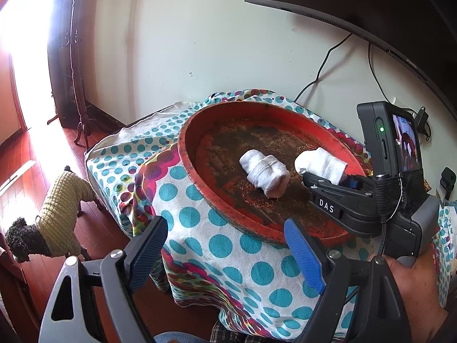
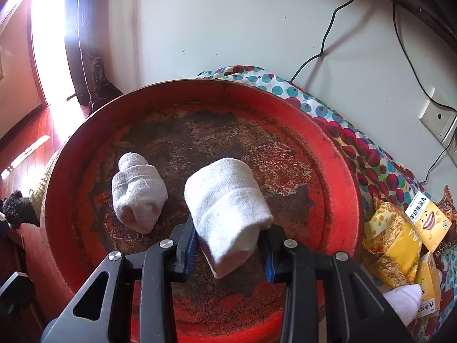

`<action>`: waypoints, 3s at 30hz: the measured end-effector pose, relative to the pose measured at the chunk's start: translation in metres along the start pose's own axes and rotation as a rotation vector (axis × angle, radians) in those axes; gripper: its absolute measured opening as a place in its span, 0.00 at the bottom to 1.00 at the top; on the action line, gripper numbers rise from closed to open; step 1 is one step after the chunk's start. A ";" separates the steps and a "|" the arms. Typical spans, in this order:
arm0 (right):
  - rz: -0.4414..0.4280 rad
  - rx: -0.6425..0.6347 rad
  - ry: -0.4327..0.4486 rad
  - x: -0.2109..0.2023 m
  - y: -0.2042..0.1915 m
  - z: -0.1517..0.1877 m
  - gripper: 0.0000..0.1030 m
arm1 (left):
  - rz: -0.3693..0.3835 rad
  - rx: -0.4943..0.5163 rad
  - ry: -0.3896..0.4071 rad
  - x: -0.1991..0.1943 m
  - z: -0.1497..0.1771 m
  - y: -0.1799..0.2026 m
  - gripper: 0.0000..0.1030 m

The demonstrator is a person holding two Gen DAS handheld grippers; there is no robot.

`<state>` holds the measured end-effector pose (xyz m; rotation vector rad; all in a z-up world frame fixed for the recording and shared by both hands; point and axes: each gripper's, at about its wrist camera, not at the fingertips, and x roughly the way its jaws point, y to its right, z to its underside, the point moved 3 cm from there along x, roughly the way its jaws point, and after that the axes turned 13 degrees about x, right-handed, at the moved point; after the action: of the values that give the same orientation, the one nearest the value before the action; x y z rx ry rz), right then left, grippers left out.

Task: Organize objects
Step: 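Carry the large white sock into the red tray and open the right tool, then grasp the white sock beside the yellow box with the left tool, then carry the sock into the red tray and release it while right tool grasps the red box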

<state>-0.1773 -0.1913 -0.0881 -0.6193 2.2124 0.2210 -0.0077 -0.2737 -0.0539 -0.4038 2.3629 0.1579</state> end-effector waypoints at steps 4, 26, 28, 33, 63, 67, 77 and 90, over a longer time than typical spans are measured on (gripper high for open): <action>0.024 -0.006 0.042 -0.008 0.002 -0.002 0.67 | 0.000 0.001 0.004 0.001 0.000 0.000 0.83; 0.252 0.340 0.149 -0.117 0.229 0.101 0.94 | 0.163 0.245 0.038 -0.007 0.019 0.100 0.83; 0.263 0.397 0.143 -0.124 0.256 0.112 0.94 | 0.198 0.286 0.036 -0.007 0.023 0.125 0.83; 0.357 0.489 0.109 -0.138 0.311 0.129 0.95 | 0.299 0.376 0.039 -0.005 0.019 0.192 0.83; 0.186 0.717 0.084 -0.137 0.353 0.148 0.97 | 0.255 0.427 -0.139 0.098 -0.027 0.311 0.48; 0.189 0.718 0.099 -0.140 0.353 0.148 0.97 | 0.269 0.429 -0.115 0.086 -0.024 0.309 0.47; 0.216 0.671 0.090 -0.140 0.366 0.138 0.97 | 0.325 0.457 -0.028 0.031 -0.003 0.299 0.47; 0.289 0.647 0.053 -0.104 0.378 0.099 0.30 | 0.358 0.391 -0.053 0.024 0.009 0.272 0.47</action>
<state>-0.2437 0.2076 -0.0918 0.0498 2.2408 -0.3620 -0.1089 -0.0205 -0.0773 0.2090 2.3235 -0.1273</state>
